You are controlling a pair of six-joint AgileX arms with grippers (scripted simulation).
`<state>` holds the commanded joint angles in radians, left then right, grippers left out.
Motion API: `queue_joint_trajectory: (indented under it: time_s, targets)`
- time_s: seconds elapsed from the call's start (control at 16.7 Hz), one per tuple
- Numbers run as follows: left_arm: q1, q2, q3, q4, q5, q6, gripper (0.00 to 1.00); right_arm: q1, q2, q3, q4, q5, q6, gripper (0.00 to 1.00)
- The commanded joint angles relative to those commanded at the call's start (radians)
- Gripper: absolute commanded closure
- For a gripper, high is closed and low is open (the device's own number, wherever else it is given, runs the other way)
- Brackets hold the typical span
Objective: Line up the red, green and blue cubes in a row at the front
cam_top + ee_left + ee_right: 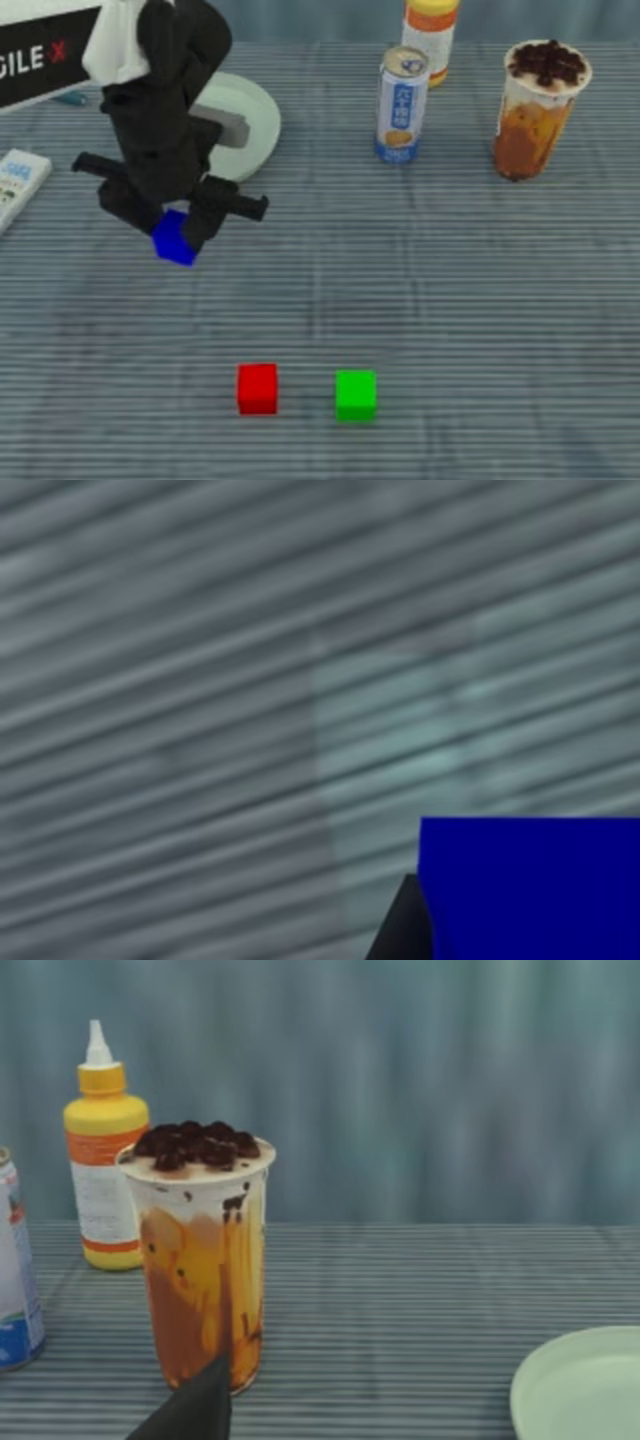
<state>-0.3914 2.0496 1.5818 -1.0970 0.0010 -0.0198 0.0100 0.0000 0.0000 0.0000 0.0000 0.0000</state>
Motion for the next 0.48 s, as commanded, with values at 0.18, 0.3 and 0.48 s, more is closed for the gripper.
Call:
queue_joint_trajectory:
  time_s: [0.18,0.3,0.48]
  targets:
    - [-0.151,0.079,0.121,-0.064,-0.002,-0.248,1.00,0.000,0.000,0.000,0.000,0.000,0.000,0.00]
    - [-0.261,0.133,0.203,-0.109,-0.003,-0.440,1.00,0.000,0.000,0.000,0.000,0.000,0.000,0.00]
    - [-0.420,0.198,0.319,-0.167,-0.004,-0.706,1.00,0.000,0.000,0.000,0.000,0.000,0.000,0.00]
